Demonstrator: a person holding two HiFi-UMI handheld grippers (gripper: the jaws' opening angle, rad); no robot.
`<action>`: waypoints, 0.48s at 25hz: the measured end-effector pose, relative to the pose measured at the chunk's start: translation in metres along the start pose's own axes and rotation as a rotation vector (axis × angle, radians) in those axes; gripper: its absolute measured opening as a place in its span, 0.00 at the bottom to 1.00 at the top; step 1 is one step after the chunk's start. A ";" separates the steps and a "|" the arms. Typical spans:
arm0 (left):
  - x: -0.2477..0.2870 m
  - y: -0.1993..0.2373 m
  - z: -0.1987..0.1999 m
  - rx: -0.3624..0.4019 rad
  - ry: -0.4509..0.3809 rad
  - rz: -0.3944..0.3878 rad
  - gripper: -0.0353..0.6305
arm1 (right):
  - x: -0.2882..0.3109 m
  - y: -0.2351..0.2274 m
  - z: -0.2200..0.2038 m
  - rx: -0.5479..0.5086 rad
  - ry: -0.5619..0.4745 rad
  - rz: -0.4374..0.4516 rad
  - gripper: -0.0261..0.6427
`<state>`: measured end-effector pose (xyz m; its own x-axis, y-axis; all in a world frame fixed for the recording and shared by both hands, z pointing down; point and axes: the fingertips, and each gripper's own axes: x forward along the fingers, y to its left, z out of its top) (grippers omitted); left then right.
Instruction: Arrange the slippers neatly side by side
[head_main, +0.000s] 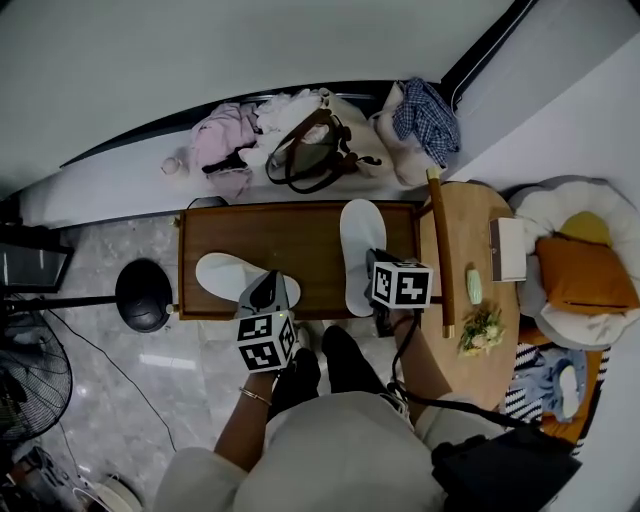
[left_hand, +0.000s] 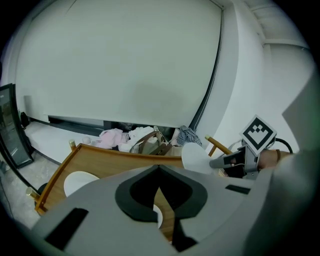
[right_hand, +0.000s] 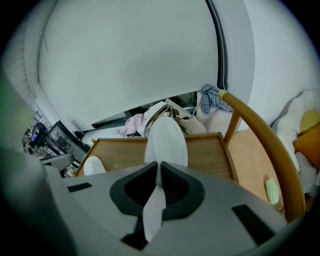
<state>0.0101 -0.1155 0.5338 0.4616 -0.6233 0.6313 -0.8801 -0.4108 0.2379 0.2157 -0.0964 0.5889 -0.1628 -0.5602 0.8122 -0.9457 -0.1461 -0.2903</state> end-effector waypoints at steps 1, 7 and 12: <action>0.002 0.000 0.000 -0.005 0.003 0.001 0.07 | 0.002 -0.003 0.000 -0.007 0.004 -0.009 0.11; 0.015 0.003 -0.003 -0.013 0.025 0.016 0.07 | 0.014 -0.017 -0.004 0.018 0.031 -0.017 0.11; 0.027 0.003 -0.005 -0.021 0.047 0.022 0.07 | 0.024 -0.022 -0.005 0.013 0.063 -0.013 0.11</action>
<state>0.0193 -0.1300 0.5551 0.4369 -0.6001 0.6701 -0.8924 -0.3829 0.2389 0.2309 -0.1024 0.6174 -0.1680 -0.5057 0.8462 -0.9443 -0.1637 -0.2854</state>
